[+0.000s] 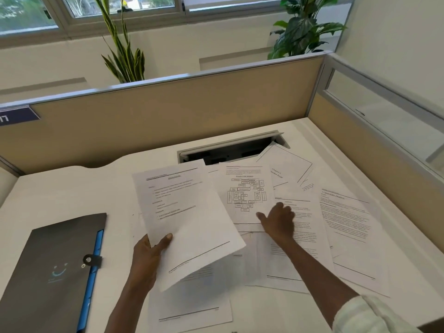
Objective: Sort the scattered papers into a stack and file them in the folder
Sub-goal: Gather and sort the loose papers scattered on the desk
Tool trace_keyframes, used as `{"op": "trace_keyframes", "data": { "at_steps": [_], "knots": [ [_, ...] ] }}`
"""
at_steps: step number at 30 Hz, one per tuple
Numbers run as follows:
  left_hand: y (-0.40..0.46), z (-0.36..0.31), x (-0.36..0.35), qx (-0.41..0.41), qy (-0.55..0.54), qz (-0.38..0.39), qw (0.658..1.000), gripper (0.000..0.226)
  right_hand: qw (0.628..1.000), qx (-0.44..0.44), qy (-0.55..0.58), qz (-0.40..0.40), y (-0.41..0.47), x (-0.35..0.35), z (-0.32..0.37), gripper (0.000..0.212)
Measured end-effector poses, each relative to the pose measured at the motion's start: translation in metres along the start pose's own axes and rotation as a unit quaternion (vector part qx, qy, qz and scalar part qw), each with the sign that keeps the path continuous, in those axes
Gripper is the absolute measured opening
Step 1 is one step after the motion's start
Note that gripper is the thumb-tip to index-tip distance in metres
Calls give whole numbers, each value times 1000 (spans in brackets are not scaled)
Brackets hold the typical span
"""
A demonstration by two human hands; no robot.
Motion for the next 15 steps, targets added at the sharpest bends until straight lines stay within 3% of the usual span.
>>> {"op": "trace_keyframes", "data": {
  "at_steps": [5,7,11,15],
  "knots": [
    [-4,5,7,-2,42,-33,999,15,996,-48,-69,17,11,-7,-10,93],
    [-4,7,9,-2,54,-53,997,16,999,-42,-19,28,16,-9,-10,79],
    [-2,7,13,-10,87,-87,992,31,995,0,102,-11,18,-4,-9,30],
    [1,9,18,-8,125,-115,985,39,960,46,274,-41,10,12,-6,19]
  ]
}}
Point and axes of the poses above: each hand's wrist, its own y-axis towards the middle knuckle, its own x-axis out of the back of the hand, z = x × y, the point moved 1 cm from there along y, towards the middle knuckle, and after that the axes turned 9 degrees about z, right-handed, at the moved point
